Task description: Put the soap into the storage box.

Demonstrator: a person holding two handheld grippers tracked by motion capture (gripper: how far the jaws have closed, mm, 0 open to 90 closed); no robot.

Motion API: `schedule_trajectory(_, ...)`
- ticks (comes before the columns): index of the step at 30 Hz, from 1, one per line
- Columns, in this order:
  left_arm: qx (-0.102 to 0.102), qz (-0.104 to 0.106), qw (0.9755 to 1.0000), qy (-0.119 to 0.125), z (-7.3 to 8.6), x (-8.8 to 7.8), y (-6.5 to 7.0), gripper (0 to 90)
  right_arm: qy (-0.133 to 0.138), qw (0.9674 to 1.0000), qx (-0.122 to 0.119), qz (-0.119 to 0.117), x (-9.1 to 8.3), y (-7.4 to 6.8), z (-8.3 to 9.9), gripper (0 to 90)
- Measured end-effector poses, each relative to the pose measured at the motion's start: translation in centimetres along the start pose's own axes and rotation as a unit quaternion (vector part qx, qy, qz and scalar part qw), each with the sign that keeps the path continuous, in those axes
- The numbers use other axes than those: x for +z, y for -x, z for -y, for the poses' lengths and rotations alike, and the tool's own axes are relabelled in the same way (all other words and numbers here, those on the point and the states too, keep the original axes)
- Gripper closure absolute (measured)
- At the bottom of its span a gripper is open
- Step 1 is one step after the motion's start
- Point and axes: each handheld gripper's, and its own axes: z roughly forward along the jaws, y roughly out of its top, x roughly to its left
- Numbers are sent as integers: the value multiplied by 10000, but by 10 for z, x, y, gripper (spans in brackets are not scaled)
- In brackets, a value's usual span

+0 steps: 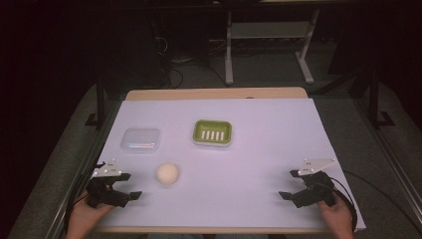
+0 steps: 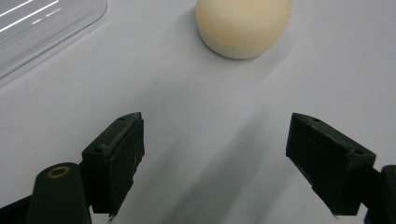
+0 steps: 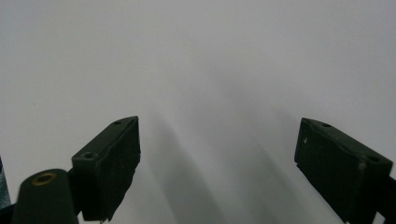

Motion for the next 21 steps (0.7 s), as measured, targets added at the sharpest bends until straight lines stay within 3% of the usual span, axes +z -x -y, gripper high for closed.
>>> schedule_trajectory(21,187,106,9997,-65,-12,7,8,185,25,10000,-8,-21,1,-1,-2,136)
